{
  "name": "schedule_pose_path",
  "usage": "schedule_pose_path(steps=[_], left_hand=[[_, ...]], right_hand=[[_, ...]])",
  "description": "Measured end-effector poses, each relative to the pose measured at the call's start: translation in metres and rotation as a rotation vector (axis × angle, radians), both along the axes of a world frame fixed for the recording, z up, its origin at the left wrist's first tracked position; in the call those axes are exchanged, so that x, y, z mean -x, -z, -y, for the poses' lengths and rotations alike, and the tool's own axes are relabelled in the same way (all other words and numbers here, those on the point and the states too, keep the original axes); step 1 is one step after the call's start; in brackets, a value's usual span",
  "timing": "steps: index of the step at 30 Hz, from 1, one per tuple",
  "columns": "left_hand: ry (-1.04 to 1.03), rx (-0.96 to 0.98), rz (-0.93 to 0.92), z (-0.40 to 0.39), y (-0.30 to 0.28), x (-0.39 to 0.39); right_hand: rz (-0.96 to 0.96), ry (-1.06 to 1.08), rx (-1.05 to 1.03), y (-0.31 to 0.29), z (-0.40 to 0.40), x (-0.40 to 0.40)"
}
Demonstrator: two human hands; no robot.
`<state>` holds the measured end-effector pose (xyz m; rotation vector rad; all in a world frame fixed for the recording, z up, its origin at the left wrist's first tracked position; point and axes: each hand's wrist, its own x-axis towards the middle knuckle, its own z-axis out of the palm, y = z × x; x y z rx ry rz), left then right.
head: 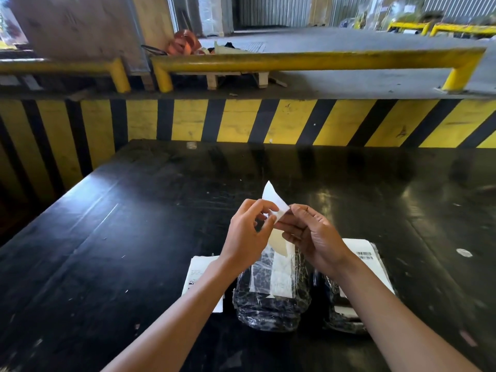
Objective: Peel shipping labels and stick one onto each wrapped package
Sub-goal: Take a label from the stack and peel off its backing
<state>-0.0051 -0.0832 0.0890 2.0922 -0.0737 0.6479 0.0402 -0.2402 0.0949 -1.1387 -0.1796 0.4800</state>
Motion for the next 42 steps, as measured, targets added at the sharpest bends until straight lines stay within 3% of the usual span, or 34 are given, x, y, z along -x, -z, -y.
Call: schedule_pose_path(steps=[11, 18, 33, 42], left_hand=[[-0.015, -0.042, 0.034, 0.000, 0.006, -0.001], [0.005, 0.087, -0.014, 0.008, -0.004, 0.006], [-0.066, 0.228, -0.147, 0.009, -0.008, 0.010], [-0.031, 0.487, -0.275, 0.013, -0.003, 0.012]], right_hand=[[0.028, -0.015, 0.061, -0.003, -0.002, 0.002], [-0.009, -0.029, 0.011, -0.007, -0.008, 0.007], [0.121, 0.008, 0.207, -0.005, -0.007, 0.010], [0.036, -0.008, 0.114, 0.001, -0.008, 0.011]])
